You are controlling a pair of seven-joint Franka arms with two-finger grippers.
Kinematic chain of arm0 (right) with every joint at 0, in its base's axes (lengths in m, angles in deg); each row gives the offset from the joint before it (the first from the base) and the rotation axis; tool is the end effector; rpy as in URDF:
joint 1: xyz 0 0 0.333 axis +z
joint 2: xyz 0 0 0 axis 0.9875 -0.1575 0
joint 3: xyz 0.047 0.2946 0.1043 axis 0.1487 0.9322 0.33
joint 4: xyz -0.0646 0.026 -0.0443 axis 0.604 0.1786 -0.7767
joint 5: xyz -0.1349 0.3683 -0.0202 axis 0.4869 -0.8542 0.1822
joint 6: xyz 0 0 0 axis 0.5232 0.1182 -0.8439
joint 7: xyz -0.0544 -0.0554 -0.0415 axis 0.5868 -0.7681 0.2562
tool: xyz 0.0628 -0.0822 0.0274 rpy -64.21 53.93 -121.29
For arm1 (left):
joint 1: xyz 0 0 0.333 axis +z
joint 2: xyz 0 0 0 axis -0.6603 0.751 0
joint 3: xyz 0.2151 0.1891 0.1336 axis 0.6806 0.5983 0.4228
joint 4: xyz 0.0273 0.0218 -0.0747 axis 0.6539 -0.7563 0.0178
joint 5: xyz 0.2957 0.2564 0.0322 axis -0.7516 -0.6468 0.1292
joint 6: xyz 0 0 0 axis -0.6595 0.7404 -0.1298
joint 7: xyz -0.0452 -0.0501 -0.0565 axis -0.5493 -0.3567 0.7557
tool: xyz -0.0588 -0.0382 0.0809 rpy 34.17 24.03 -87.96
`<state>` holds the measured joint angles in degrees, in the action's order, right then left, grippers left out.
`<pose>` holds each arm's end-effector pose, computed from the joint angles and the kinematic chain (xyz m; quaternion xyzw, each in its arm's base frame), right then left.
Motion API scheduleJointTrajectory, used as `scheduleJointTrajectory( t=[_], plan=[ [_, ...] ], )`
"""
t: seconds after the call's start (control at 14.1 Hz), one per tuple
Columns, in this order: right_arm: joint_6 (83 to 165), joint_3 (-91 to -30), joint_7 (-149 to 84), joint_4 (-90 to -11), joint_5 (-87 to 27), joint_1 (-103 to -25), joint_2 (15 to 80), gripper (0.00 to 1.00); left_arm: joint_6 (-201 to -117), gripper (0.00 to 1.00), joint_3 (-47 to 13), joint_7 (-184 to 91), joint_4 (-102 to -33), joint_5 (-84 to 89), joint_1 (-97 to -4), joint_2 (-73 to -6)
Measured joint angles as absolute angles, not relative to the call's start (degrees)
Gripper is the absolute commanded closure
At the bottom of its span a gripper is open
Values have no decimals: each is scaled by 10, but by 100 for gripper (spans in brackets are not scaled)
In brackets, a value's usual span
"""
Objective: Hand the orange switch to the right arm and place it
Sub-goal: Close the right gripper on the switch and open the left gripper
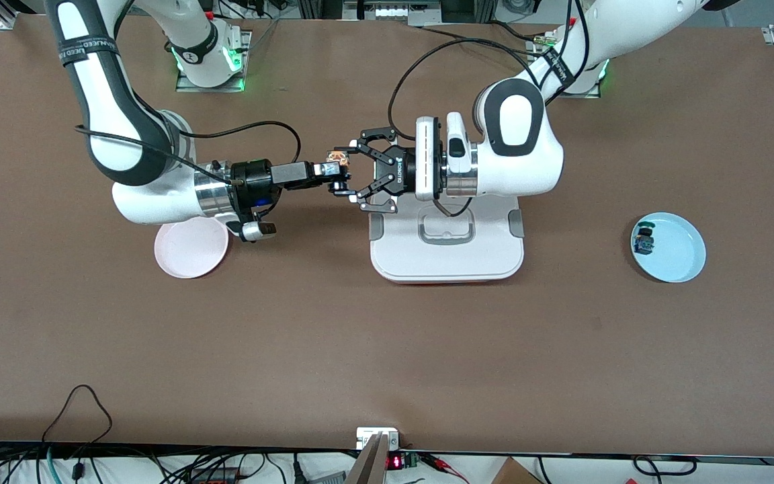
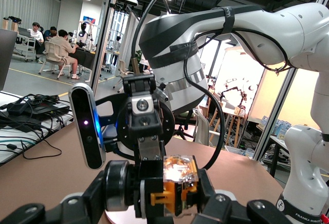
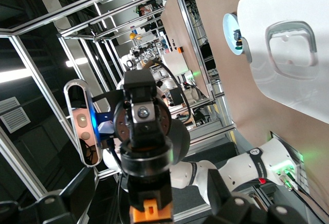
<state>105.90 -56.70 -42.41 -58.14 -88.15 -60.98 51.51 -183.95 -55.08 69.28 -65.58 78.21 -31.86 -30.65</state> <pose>0.5648 0.2916 0.3940 -0.7070 0.0700 0.1882 0.6781 0.5431 -0.4230 0.4082 0.5891 -0.4451 0.4071 0.5378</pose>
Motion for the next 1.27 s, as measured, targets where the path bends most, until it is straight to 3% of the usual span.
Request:
scheduleJointTrajectory(
  t=[0.14,0.42,0.49,0.64,0.78,1.2,1.27],
  plan=[
    [1059,-567,-424,-581,-885,-610,515,10,-1839,100,-551,693,-656,782,-319,-307],
    [1057,-567,-425,-587,-885,-610,520,33,-1839,100,-551,693,-656,782,-319,-307],
    [1052,-567,-428,-594,-885,-610,523,59,-1839,100,-551,693,-656,782,-319,-307],
    [1020,-567,-449,-614,-885,-610,529,79,-1839,100,-551,693,-656,782,-319,-307],
    [994,-567,-464,-634,-892,-611,533,91,-1839,100,-551,694,-658,782,-319,-306],
    [987,-569,-465,-640,-894,-613,538,93,-1839,100,-551,696,-661,782,-320,-306],
    [988,-569,-465,-640,-894,-613,538,93,-1839,87,-551,696,-661,782,-320,-306]
  ],
)
